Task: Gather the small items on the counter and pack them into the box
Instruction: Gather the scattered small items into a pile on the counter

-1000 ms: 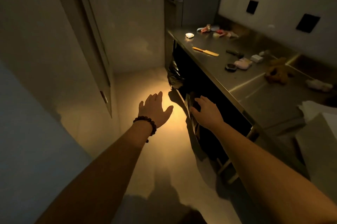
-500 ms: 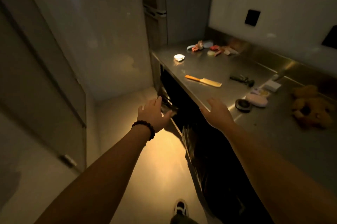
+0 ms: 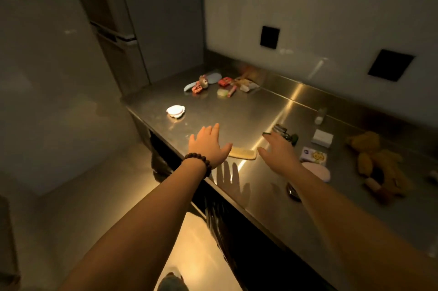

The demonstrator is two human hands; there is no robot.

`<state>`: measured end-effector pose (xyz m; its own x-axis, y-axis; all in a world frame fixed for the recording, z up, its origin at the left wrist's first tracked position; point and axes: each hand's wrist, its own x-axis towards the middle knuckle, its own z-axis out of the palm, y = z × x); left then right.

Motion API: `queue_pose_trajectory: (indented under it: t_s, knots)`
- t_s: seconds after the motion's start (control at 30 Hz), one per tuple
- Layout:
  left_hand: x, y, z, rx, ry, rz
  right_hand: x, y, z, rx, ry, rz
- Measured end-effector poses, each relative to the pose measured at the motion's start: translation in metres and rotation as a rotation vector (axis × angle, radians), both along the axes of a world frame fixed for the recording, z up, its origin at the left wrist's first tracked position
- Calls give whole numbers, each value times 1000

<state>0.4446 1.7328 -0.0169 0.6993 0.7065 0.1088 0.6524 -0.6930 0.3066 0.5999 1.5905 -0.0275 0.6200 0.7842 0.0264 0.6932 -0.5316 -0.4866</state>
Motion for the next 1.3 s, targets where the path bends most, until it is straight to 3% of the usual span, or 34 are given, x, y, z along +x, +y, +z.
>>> queue_pose_trajectory:
  t_s: [0.33,0.8,1.13,1.3]
  knots:
    - [118,102,-1,-12,31,-372,52,63,-4,60,15,-374]
    - [150,221,-10,16,61,-685,27,164,-17,17,15,-685]
    - [158,239,-24,-29,63,-702,31,183,-17,-55,14,-699]
    - [147,258,-31,-40,64,-663,27,207,-24,-56,-1,-602]
